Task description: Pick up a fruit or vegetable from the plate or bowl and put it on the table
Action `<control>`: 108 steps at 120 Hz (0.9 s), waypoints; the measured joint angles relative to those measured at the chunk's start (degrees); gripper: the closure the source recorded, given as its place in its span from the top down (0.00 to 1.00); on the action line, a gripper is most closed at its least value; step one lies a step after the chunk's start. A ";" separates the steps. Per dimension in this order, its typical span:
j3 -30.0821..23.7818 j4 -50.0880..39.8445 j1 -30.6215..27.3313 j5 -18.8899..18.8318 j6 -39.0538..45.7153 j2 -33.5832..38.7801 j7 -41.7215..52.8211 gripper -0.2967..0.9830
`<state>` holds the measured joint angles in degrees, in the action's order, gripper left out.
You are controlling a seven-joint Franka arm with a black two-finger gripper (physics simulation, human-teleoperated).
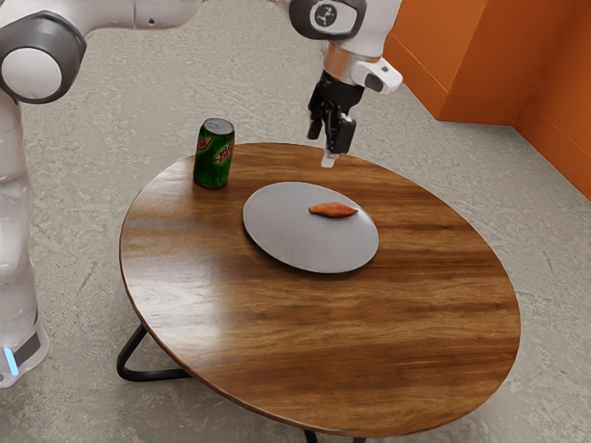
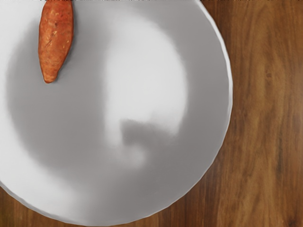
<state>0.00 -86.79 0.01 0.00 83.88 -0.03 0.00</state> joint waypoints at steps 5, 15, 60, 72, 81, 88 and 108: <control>0.00 -0.52 0.00 0.00 0.71 0.00 0.00 0.77; 0.00 -1.38 0.00 0.00 1.96 0.00 0.00 0.77; 0.00 -3.11 0.00 0.00 5.19 0.00 0.00 0.77; 0.00 -3.17 0.00 0.00 5.53 0.00 0.00 0.77; 1.46 11.28 0.21 0.04 3.73 -9.69 0.27 0.77; 2.01 16.20 -2.28 0.06 2.33 -13.00 0.51 0.77; 2.27 18.62 -3.26 0.08 -0.02 -14.61 1.09 0.77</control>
<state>2.28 -68.17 -3.25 0.08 83.86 -14.64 1.09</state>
